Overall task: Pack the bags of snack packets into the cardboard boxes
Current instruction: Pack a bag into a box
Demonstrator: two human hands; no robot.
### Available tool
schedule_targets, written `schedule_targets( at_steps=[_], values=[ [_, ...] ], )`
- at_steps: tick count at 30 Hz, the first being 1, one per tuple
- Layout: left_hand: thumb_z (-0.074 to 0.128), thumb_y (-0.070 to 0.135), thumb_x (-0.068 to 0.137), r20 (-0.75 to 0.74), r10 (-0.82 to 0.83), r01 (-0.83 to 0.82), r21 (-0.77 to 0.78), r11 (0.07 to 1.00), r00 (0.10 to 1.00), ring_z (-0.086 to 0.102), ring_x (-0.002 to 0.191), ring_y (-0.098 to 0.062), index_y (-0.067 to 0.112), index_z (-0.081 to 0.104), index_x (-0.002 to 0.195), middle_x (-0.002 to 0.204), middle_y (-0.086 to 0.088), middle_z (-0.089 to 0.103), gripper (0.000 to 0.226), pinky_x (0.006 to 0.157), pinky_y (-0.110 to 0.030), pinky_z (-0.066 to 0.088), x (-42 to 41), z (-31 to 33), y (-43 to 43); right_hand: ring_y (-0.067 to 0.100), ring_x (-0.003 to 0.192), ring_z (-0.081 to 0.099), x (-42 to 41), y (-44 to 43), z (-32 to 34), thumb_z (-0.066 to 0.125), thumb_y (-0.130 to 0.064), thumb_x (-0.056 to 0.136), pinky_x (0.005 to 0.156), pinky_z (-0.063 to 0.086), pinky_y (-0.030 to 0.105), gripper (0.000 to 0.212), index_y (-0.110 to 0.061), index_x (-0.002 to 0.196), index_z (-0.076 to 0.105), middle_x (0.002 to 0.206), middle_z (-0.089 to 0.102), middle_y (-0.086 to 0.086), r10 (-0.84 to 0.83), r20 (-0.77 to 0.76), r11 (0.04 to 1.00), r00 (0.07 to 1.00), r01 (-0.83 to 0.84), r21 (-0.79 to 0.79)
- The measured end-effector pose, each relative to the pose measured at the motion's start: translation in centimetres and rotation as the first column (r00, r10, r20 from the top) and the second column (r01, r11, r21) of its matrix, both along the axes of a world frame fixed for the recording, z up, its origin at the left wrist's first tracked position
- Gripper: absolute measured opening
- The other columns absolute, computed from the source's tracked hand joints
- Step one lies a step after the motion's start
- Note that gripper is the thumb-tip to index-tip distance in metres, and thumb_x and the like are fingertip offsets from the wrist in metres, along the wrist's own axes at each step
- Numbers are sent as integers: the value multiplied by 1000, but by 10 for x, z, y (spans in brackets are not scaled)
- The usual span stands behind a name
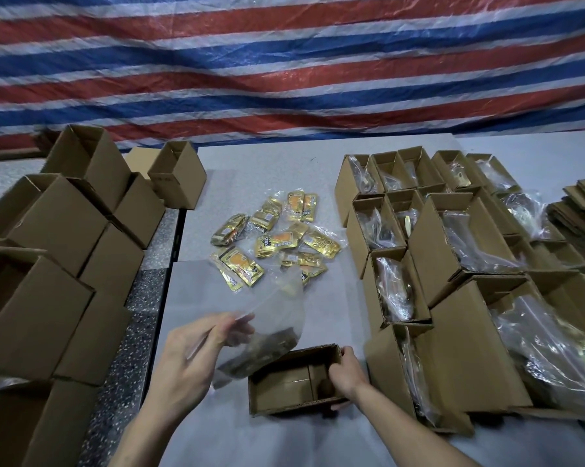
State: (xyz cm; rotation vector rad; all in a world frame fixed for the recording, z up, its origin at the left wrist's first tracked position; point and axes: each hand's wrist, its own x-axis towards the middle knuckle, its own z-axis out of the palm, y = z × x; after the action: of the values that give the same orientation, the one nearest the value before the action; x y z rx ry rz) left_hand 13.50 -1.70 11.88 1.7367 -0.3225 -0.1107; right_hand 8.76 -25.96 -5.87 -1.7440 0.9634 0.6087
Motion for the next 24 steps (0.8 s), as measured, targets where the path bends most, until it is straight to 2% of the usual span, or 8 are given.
schedule_targets(
  at_steps=[2,5,8,11,13,16,22,24],
  values=[
    [46,19,95,-35,13,-17,-115,993,999,72,74,-23,14,77,95,88,-12,74,31,69,-26,57,-1,2,-10,33,93,67,-1,1,2,41,-10,88,70,61,44,25,-18,111,47,109,60,9,-37,21,999,999,37,32],
    [45,22,96,-113,-6,-19,-215,976,994,72,75,-28,14,78,95,89,-15,73,34,68,-28,58,-1,-1,-24,33,100,65,-2,1,3,45,-15,95,77,60,52,20,-15,114,49,109,60,9,-64,45,996,997,61,69],
    [51,40,95,-226,-36,-9,-196,981,974,73,89,-25,23,78,95,95,-9,76,31,80,-24,56,-4,-11,-37,25,95,61,-4,0,1,51,-17,99,88,56,53,18,-11,117,54,101,60,6,-123,51,986,991,116,123],
    [56,51,90,-382,-70,0,-181,983,922,71,95,-27,16,78,92,97,-11,76,41,88,-33,55,-11,-25,-51,23,82,67,-7,0,6,59,-26,99,74,60,54,18,-14,113,59,99,66,6,-221,6,945,975,213,249],
    [59,50,84,-495,-68,-70,-255,964,866,70,88,-28,9,78,87,94,-17,75,45,82,-35,54,-14,-28,-59,28,83,71,-9,-1,8,64,-32,95,64,61,52,21,-17,110,61,102,70,7,-252,-15,920,968,244,306],
    [63,54,78,-582,-76,-125,-297,947,809,67,75,-25,9,77,81,90,-20,73,48,63,-31,51,-14,-28,-66,26,87,71,-11,-4,6,69,-36,91,65,62,51,23,-20,107,63,101,70,3,-268,1,909,963,252,332],
    [64,40,83,-642,-131,-141,-355,924,755,66,68,-29,6,71,74,78,-20,67,36,54,-22,48,-10,-29,-68,30,88,73,-16,-5,4,68,-40,91,63,62,45,25,-21,106,66,101,73,8,-260,6,908,966,242,342],
    [63,39,84,-646,-153,-110,-348,931,748,63,63,-27,9,70,68,73,-18,64,35,54,-22,45,-9,-30,-67,32,89,72,-16,-4,5,67,-39,92,62,61,45,23,-21,106,66,102,73,10,-271,4,908,963,255,332]
  ],
)
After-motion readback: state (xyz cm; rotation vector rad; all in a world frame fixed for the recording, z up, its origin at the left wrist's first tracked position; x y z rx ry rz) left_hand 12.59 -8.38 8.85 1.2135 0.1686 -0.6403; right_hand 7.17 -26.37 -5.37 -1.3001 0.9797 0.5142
